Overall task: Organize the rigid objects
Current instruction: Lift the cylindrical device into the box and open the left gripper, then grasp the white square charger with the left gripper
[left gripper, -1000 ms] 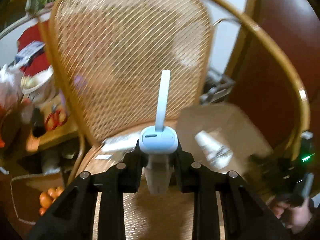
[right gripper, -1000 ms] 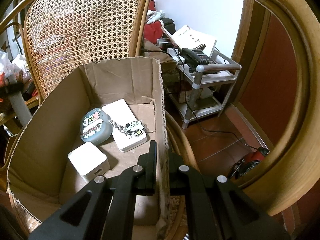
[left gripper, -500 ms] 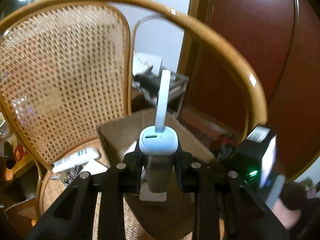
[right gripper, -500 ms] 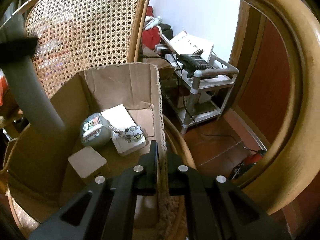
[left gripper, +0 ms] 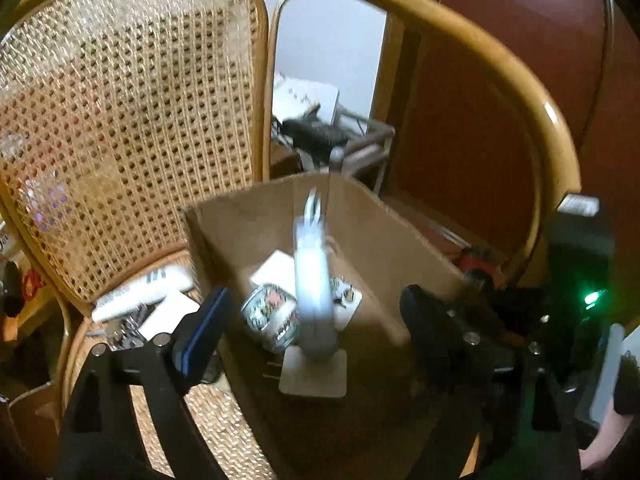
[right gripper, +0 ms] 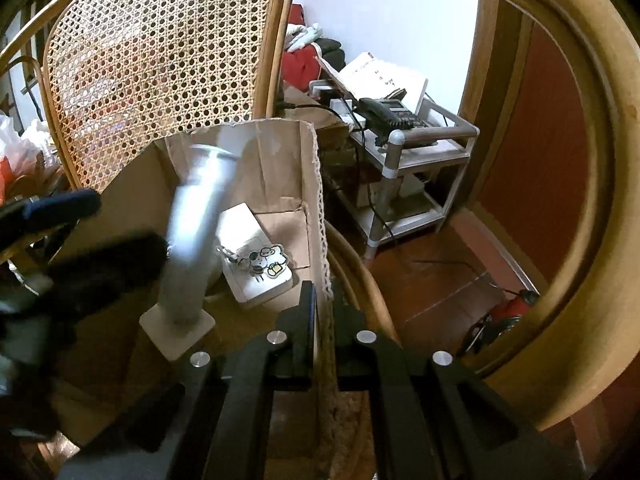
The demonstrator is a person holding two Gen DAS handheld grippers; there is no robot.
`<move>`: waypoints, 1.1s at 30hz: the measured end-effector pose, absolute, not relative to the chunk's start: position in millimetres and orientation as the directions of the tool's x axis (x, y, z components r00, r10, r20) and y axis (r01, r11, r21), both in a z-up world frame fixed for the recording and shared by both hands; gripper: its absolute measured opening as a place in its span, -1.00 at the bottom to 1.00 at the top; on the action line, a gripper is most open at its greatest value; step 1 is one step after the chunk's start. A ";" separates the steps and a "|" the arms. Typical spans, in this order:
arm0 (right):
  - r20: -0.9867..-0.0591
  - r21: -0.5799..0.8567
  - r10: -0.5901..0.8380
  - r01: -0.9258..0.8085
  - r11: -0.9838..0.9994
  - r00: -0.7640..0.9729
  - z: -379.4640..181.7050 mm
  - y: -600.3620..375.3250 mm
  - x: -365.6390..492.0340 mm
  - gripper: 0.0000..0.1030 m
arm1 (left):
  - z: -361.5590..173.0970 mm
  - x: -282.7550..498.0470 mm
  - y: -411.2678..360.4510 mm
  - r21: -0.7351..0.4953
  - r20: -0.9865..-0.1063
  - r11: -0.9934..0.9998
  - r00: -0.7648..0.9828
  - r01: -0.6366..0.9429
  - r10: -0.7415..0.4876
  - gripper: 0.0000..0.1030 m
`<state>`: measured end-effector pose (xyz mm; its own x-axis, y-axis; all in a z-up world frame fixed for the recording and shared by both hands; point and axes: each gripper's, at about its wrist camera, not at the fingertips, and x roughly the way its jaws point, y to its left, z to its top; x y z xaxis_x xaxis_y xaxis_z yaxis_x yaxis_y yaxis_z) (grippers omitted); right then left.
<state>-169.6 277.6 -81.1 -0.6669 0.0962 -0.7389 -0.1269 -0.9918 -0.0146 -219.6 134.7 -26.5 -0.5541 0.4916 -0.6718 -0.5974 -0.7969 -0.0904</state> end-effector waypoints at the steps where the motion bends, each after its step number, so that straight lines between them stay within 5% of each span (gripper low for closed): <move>1: -0.739 -0.015 0.097 -0.128 -0.992 -0.667 -81.1 277.5 -169.5 -0.86 | -22.9 -219.1 132.5 -0.072 -0.661 -0.806 -0.576 -0.588 0.480 0.87; 17: -0.742 -0.028 0.101 -0.119 -0.993 -0.663 -80.8 276.5 -168.7 -0.86 | 0.5 -215.1 32.0 0.067 -0.524 -0.922 -0.800 -0.381 0.293 0.99; 24: -0.741 -0.031 0.105 -0.122 -0.992 -0.663 -81.0 275.2 -168.8 -0.86 | -36.4 -247.6 -16.2 0.004 -0.656 -0.961 -0.727 -0.275 0.205 0.99; 30: -0.741 -0.031 0.105 -0.121 -0.992 -0.664 -80.9 275.7 -169.1 -0.86 | -67.4 -261.6 -26.8 -0.082 -0.721 -0.951 -0.642 -0.297 0.262 0.98; 33: -0.741 -0.035 0.107 -0.120 -0.992 -0.663 -80.7 275.4 -169.6 -0.86 | -78.3 -264.0 -15.6 -0.055 -0.733 -0.943 -0.628 -0.328 0.261 0.72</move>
